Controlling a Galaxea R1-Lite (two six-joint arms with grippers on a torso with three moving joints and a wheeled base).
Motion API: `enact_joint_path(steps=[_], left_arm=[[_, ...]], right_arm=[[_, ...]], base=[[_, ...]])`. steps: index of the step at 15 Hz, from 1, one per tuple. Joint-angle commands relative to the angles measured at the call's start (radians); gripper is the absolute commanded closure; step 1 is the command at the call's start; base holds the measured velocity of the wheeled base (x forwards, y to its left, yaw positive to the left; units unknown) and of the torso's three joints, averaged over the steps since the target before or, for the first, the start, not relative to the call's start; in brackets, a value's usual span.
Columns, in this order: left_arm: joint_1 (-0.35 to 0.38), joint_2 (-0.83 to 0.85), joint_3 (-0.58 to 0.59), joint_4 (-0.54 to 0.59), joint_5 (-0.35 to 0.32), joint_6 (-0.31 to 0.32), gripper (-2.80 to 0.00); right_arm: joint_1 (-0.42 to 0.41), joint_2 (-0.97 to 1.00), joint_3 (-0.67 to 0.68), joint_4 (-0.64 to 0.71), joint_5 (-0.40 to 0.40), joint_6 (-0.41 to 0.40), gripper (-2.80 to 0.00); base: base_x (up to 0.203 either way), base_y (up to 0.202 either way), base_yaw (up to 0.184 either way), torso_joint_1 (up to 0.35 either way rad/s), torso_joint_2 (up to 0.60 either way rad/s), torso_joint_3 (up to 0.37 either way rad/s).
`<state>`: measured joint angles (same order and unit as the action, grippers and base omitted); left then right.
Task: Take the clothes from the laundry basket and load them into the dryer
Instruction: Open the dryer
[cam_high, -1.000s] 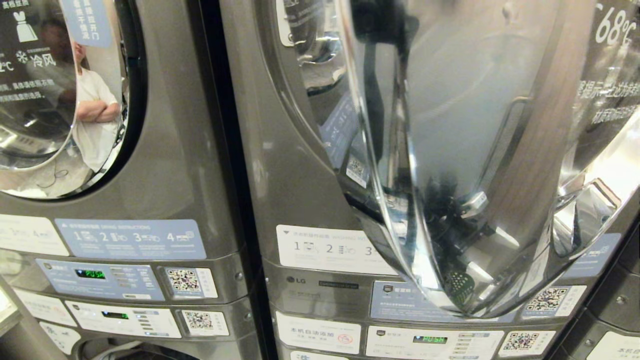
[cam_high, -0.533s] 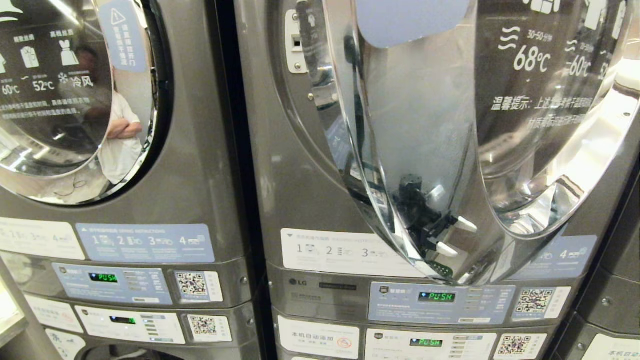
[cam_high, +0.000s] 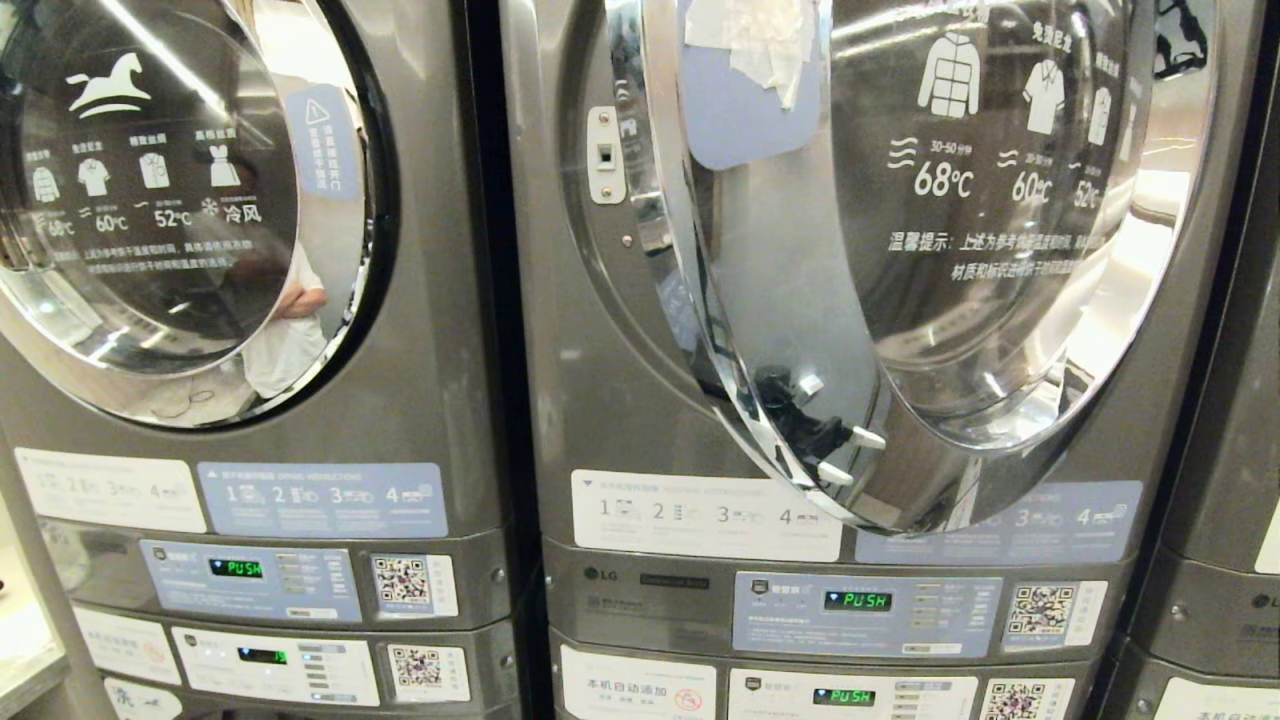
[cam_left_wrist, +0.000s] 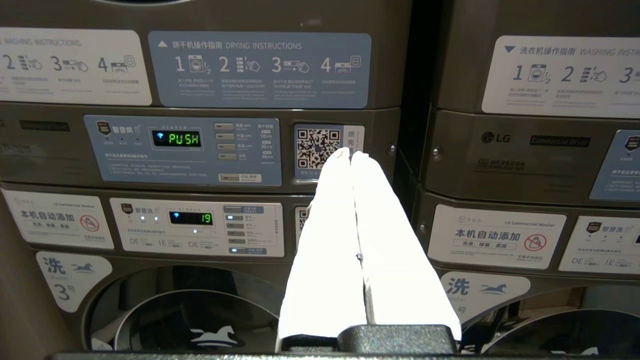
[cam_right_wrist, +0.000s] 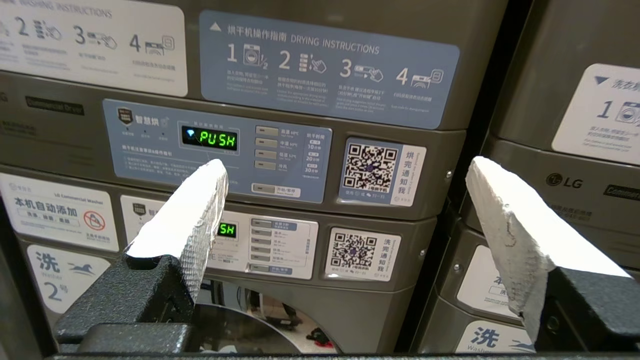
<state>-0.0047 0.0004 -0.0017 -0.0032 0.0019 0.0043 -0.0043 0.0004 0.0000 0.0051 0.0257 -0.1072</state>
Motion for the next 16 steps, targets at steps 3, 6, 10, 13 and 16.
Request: enact_joint_path(steps=[3, 6, 10, 13, 16], left_arm=[[0.0, 0.0, 0.0, 0.0, 0.001, 0.0, 0.0], [0.0, -0.002, 0.0, 0.0, 0.001, -0.001, 0.0], [0.0, -0.002, 0.0, 0.0, 0.001, -0.001, 0.0], [0.0, -0.002, 0.0, 0.0, 0.0, -0.001, 0.0], [0.0, -0.002, 0.0, 0.0, 0.0, -0.001, 0.0]], right_arm=[[0.0, 0.0, 0.0, 0.0, 0.002, -0.005, -2.8], [0.0, 0.0, 0.0, -0.001, 0.002, -0.012, -2.8], [0.001, 0.0, 0.0, -0.002, 0.0, -0.012, -2.8], [0.0, 0.0, 0.0, 0.003, 0.0, -0.005, 0.0], [0.0, 0.0, 0.0, 0.003, 0.0, -0.005, 0.0]], base=[[0.0, 0.0, 0.0, 0.001, 0.0, 0.195], [0.0, 0.0, 0.0, 0.002, 0.0, 0.061], [0.0, 0.0, 0.0, 0.0, 0.0, 0.0], [0.0, 0.0, 0.0, 0.0, 0.0, 0.0], [0.0, 0.0, 0.0, 0.0, 0.0, 0.0]])
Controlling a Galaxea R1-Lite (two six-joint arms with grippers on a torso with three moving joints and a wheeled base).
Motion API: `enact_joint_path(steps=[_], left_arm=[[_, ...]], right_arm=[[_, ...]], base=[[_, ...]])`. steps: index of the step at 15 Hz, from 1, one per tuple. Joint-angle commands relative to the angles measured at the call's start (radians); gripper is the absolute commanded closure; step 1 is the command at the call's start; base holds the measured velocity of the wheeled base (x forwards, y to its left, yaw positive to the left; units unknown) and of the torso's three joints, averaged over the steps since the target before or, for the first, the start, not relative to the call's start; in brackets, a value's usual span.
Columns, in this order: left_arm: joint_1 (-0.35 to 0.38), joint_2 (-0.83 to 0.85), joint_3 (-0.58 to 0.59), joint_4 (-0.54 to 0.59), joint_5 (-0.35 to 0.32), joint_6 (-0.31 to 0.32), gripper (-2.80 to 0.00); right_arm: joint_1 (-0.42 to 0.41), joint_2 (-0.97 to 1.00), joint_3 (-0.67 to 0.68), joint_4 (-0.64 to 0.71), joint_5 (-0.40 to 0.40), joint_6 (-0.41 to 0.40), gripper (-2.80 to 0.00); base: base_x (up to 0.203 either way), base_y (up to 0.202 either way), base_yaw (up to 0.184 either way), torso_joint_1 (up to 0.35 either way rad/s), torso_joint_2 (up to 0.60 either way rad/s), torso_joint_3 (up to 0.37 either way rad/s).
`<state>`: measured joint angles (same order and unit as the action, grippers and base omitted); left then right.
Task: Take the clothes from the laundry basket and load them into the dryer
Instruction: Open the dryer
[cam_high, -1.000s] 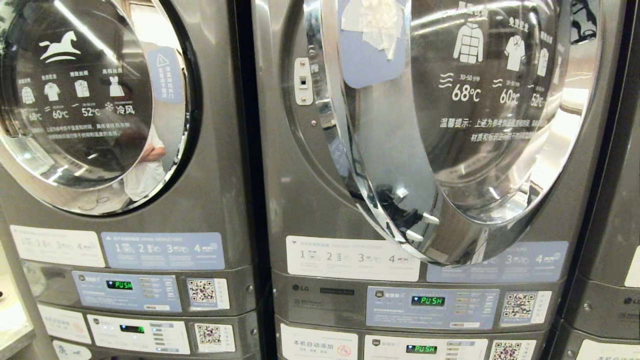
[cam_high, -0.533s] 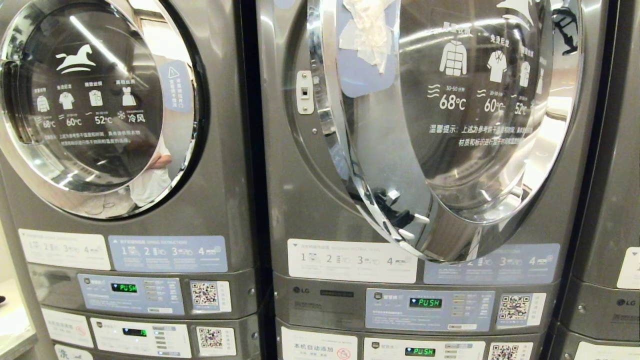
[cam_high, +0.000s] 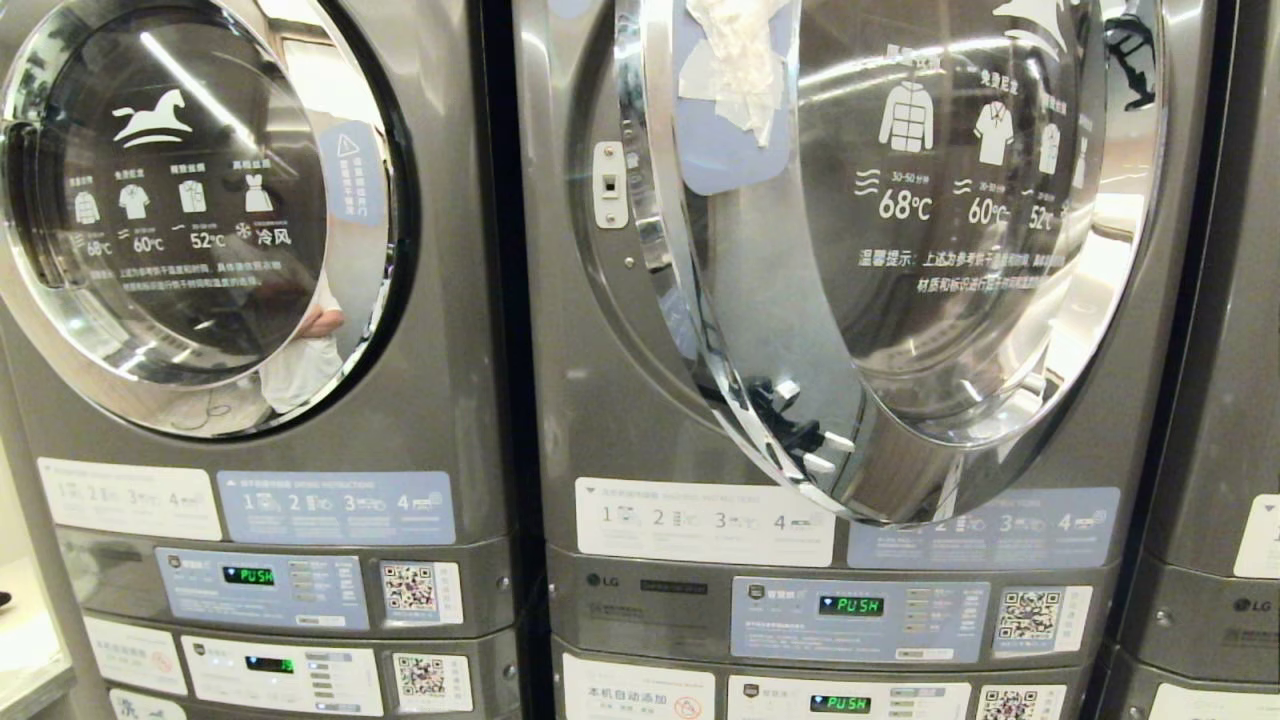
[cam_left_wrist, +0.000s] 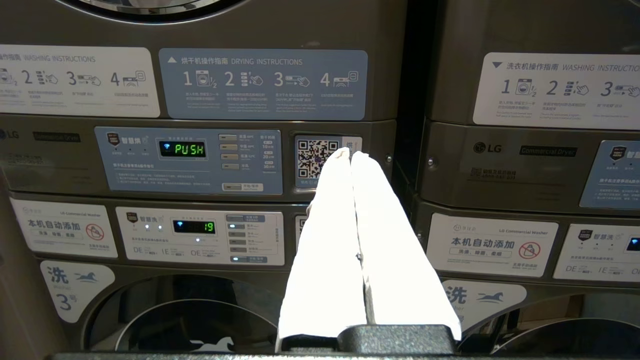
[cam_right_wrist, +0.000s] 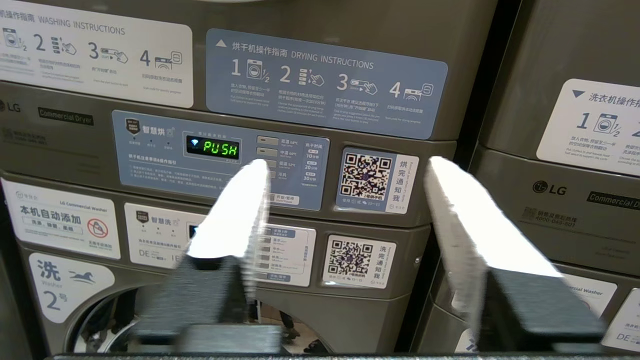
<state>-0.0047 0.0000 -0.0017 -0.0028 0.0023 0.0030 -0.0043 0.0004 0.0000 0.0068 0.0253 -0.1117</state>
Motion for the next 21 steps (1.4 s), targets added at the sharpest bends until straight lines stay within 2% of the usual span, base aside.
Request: enact_joint_path(steps=[1, 10, 21], left_arm=[[0.0, -0.002, 0.0, 0.0, -0.001, 0.0, 0.0], [0.0, 0.0, 0.0, 0.001, 0.0, -0.001, 0.0], [0.0, 0.0, 0.0, 0.0, 0.001, -0.001, 0.0]], right_arm=[[0.0, 0.0, 0.0, 0.001, 0.001, 0.0, 0.0], [0.0, 0.0, 0.0, 0.001, -0.001, 0.014, 0.0], [0.0, 0.0, 0.0, 0.001, -0.001, 0.014, 0.0]], base=[[0.0, 0.0, 0.0, 0.0, 0.0, 0.0], [0.0, -0.008, -0.001, 0.0, 0.0, 0.0], [0.0, -0.189, -0.001, 0.002, 0.0, 0.003]])
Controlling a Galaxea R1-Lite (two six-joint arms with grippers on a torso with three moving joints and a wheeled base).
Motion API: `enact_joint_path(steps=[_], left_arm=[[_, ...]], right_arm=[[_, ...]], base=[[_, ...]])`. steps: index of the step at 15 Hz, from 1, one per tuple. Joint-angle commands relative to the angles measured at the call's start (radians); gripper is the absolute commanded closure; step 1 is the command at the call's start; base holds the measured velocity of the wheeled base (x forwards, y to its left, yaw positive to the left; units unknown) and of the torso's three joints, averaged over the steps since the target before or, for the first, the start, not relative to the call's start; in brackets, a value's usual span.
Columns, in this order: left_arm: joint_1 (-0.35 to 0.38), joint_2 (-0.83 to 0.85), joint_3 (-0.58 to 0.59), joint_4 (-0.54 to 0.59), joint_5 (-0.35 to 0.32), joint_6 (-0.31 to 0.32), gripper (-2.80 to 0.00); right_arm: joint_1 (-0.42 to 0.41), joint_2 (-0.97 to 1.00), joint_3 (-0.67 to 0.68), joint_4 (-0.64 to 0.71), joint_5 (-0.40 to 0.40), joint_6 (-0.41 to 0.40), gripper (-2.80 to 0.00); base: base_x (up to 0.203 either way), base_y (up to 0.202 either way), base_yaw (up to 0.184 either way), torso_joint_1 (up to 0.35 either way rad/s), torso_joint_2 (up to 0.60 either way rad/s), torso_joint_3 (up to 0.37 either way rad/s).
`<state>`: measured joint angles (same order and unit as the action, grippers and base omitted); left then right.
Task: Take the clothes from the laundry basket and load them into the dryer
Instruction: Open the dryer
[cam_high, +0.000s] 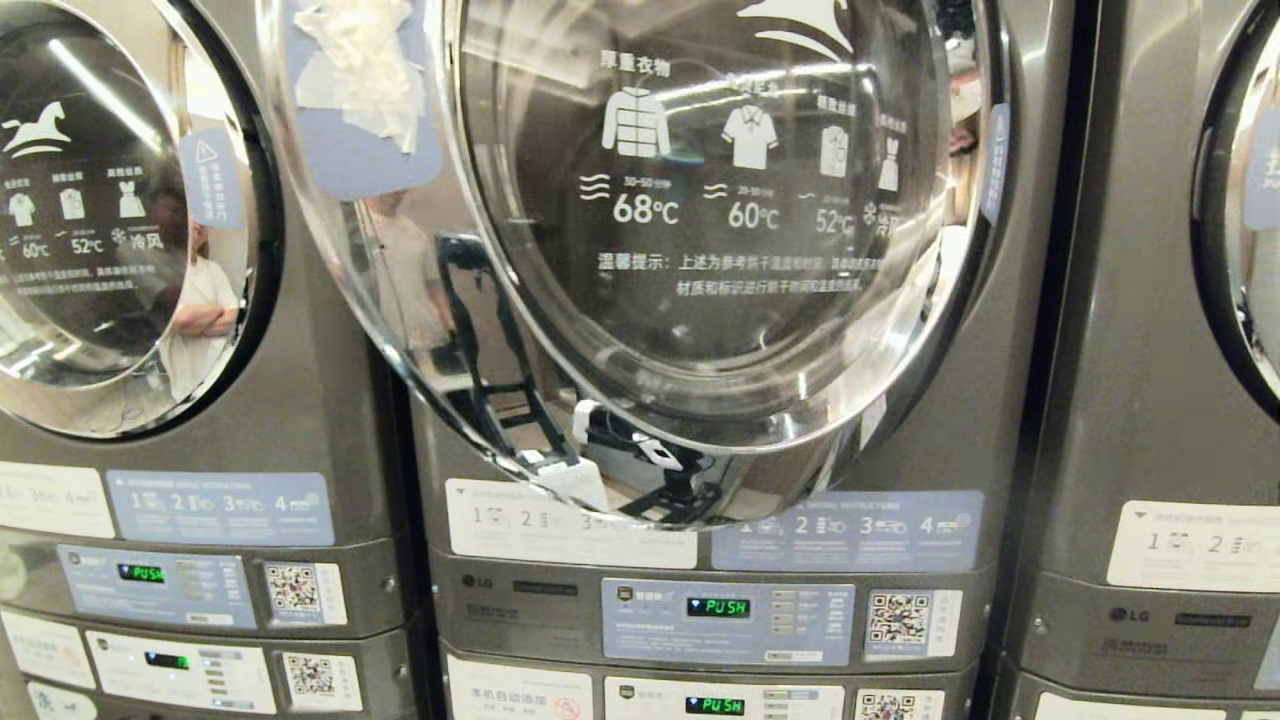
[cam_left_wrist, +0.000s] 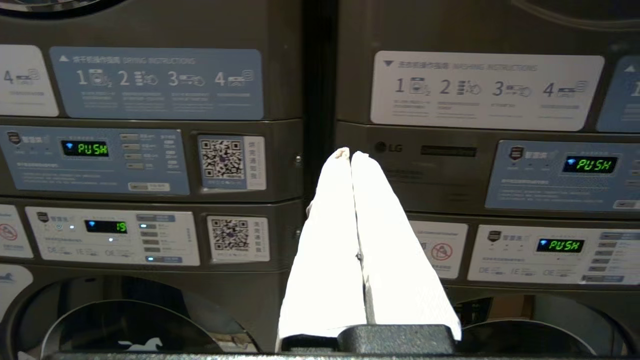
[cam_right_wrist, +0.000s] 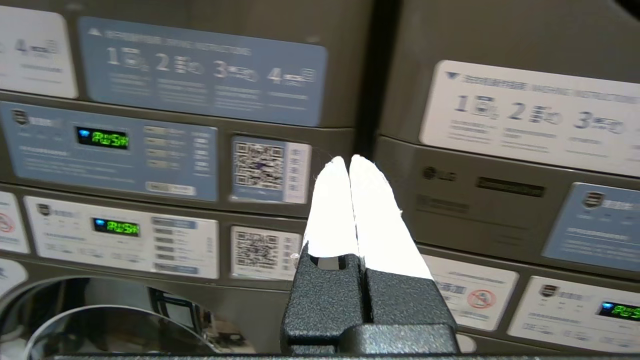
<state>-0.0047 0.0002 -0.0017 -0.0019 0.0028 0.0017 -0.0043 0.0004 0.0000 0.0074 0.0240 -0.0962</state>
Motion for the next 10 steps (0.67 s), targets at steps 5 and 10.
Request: enact_joint_path(steps=[5, 10], left_arm=[[0.0, -0.002, 0.0, 0.0, 0.0, -0.002, 0.0], [0.0, -0.001, 0.0, 0.0, 0.0, -0.002, 0.0]], right_arm=[[0.0, 0.0, 0.0, 0.0, -0.001, 0.0, 0.0], [0.0, 0.0, 0.0, 0.0, -0.001, 0.001, 0.0]], base=[[0.0, -0.195, 0.001, 0.0, 0.0, 0.003], [0.0, -0.196, -0.001, 0.003, 0.0, 0.004]])
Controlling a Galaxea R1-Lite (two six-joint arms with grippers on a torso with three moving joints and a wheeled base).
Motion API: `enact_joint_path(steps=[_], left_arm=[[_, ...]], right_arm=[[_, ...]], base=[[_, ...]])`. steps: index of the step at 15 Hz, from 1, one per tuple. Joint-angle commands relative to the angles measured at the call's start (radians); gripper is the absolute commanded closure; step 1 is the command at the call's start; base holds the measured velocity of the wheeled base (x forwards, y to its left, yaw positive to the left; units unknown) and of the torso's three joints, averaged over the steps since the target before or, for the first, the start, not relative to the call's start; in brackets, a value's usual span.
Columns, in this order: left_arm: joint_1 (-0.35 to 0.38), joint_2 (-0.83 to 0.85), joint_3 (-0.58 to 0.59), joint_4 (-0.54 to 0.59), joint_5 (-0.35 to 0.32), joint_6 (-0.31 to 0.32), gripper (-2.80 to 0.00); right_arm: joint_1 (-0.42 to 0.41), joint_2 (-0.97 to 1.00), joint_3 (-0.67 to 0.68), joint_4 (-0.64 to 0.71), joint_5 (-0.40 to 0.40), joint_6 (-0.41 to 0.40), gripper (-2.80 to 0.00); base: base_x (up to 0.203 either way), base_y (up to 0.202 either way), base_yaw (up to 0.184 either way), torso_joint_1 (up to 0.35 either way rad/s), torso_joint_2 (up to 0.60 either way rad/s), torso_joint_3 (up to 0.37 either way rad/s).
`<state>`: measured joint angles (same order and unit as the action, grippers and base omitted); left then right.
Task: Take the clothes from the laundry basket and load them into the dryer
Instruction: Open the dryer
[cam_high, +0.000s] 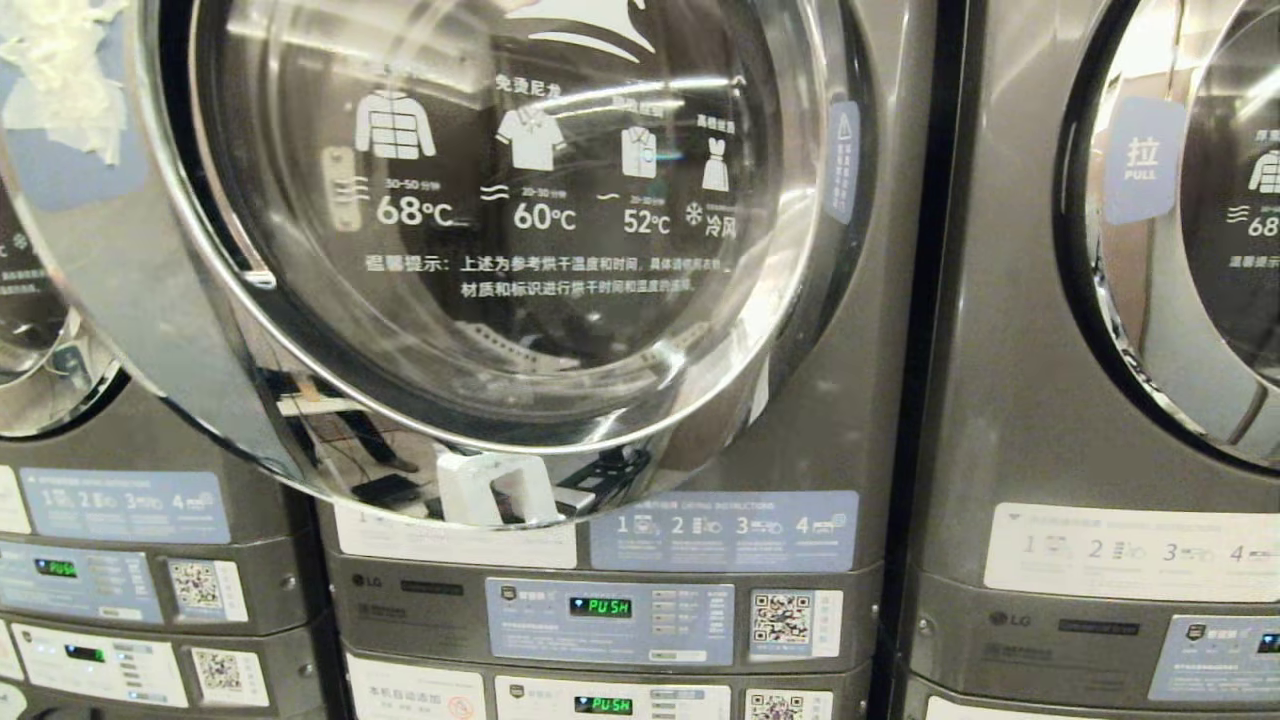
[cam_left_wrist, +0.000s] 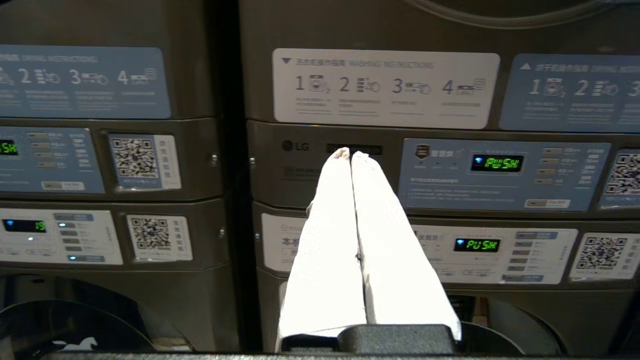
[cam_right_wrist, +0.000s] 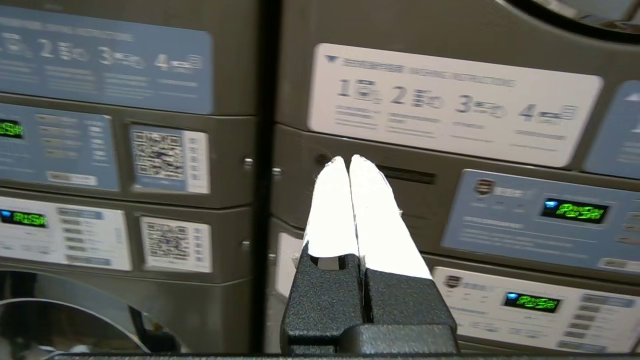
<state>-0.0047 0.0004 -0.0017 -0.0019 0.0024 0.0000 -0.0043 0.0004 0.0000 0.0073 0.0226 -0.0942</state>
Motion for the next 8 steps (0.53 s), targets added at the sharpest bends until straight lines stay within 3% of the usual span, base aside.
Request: enact_joint_path(steps=[1, 6, 8], left_arm=[[0.0, -0.002, 0.0, 0.0, 0.001, 0.0, 0.0], [0.0, -0.002, 0.0, -0.001, 0.001, -0.002, 0.0], [0.0, -0.002, 0.0, 0.0, 0.001, -0.002, 0.0]], right_arm=[[0.0, 0.0, 0.0, 0.0, 0.0, -0.001, 0.0], [0.0, 0.0, 0.0, 0.0, -0.001, 0.004, 0.0], [0.0, 0.0, 0.0, -0.001, -0.001, 0.008, 0.0]], base=[[0.0, -0.193, 0.002, 0.003, 0.0, 0.004], [0.0, -0.194, 0.0, 0.003, 0.0, 0.003], [0.0, -0.103, 0.0, 0.001, 0.01, 0.005]])
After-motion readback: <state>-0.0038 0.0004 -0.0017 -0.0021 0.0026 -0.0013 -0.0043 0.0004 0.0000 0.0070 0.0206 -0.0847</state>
